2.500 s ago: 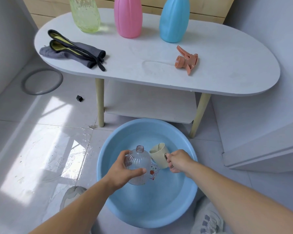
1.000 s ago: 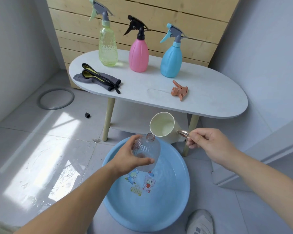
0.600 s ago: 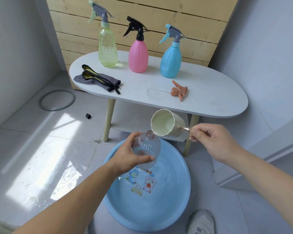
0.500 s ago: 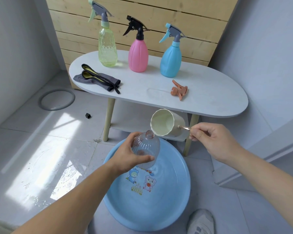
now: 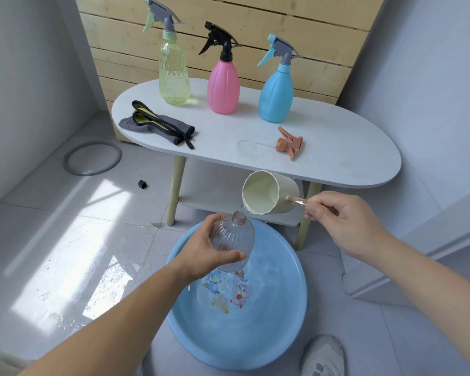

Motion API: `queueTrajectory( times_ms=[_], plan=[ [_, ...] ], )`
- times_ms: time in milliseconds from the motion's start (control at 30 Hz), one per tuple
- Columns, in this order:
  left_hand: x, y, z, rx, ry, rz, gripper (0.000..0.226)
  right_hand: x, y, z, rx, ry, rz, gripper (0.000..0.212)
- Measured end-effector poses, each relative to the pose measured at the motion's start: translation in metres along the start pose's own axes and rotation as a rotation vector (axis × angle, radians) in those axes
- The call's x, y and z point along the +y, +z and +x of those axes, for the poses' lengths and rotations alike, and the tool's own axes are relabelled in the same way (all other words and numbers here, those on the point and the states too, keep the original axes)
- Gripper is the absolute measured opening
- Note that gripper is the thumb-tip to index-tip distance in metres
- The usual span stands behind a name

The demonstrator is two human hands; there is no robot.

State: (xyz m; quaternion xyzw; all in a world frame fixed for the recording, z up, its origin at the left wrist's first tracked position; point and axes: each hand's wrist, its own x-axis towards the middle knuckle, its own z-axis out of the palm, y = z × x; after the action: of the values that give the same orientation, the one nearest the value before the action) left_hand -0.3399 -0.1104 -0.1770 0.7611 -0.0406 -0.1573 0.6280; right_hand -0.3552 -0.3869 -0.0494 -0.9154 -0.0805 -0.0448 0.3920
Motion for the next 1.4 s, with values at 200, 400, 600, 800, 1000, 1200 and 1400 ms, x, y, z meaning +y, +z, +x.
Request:
queueTrajectory(
  times_ms=[200, 400, 600, 800, 1000, 1200, 1400],
  plan=[
    [-0.0015, 0.0023, 0.0014, 0.009, -0.006, 0.014, 0.083, -0.0030, -0.0002, -0.0005, 0.006, -0.039, -0.046, 0.021],
    [-0.0013, 0.0028, 0.0000, 0.001, -0.014, 0.021, 0.076, -0.0055, -0.0005, -0.0011, 0.004, -0.059, -0.045, 0.018],
    [-0.0032, 0.0024, -0.0002, 0.011, -0.019, 0.029, 0.088, -0.0046, -0.0009, -0.0002, 0.002, -0.077, -0.048, 0.016],
    [-0.0024, 0.0036, 0.0003, 0.003, -0.026, 0.035, 0.092, -0.0023, -0.0012, 0.0008, -0.007, -0.117, -0.059, 0.022],
    [-0.0019, 0.0052, 0.0002, 0.003, -0.025, 0.035, 0.088, -0.0050, -0.0014, -0.0005, -0.007, -0.162, -0.086, 0.025],
    [-0.0042, 0.0048, 0.0008, 0.004, -0.038, 0.017, 0.094, -0.0050, -0.0011, 0.0005, -0.006, -0.202, -0.145, 0.017],
    [-0.0052, 0.0054, 0.0005, 0.003, -0.043, 0.025, 0.097, -0.0072, -0.0013, 0.0001, 0.001, -0.245, -0.213, 0.020]
  ],
)
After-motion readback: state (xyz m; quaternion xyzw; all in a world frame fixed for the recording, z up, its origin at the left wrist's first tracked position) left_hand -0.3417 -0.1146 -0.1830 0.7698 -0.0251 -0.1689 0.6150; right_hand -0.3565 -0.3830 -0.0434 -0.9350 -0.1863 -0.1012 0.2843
